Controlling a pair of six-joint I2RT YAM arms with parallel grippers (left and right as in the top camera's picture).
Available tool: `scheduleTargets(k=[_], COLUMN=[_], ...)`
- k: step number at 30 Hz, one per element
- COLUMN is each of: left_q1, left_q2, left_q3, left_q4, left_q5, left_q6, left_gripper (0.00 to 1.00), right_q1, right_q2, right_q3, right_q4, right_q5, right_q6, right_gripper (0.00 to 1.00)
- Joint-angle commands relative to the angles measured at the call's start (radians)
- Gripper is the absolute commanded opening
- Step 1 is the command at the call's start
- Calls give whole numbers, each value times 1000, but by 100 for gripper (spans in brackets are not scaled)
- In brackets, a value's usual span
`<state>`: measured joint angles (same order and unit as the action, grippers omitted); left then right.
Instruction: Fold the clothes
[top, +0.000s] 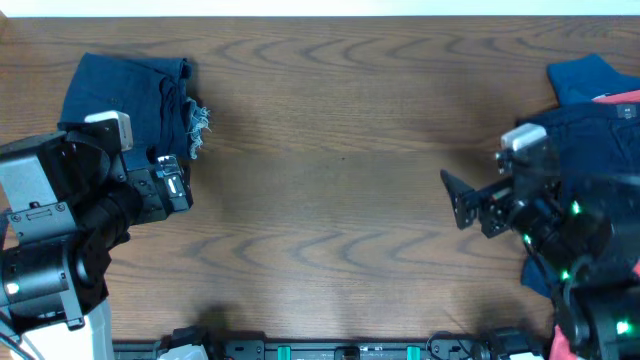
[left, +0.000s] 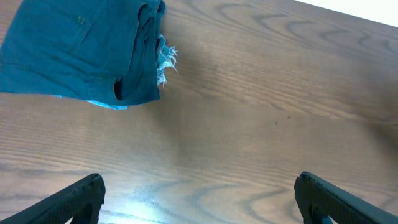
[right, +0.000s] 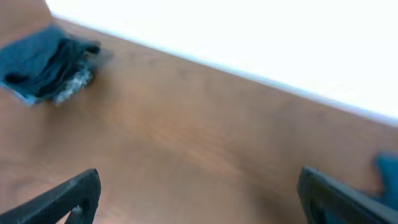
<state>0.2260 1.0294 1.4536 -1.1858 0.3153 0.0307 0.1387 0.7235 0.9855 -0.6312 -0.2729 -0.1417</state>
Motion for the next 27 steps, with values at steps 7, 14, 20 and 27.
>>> scheduleTargets(k=[7,14,20,27], left_q1=[-3,-3,-3,-3], left_q2=[3,3,3,3], left_q3=[3,3,3,3], left_q4=[-3,-3,-3,-3], left_q5=[6,6,6,6], left_q6=[10,10,10,10], left_gripper=[98,98,98,98], right_q1=[-87,-93,-93,-93], right_q2=[-365,-652,-718,-719], right_q3=[-478,-752,-879,-974], right_q4=[263,378,488,570], right_q5=[13,16,15,14], right_q6=[-92,-92,-91,-91], right_gripper=[99,99,99,99])
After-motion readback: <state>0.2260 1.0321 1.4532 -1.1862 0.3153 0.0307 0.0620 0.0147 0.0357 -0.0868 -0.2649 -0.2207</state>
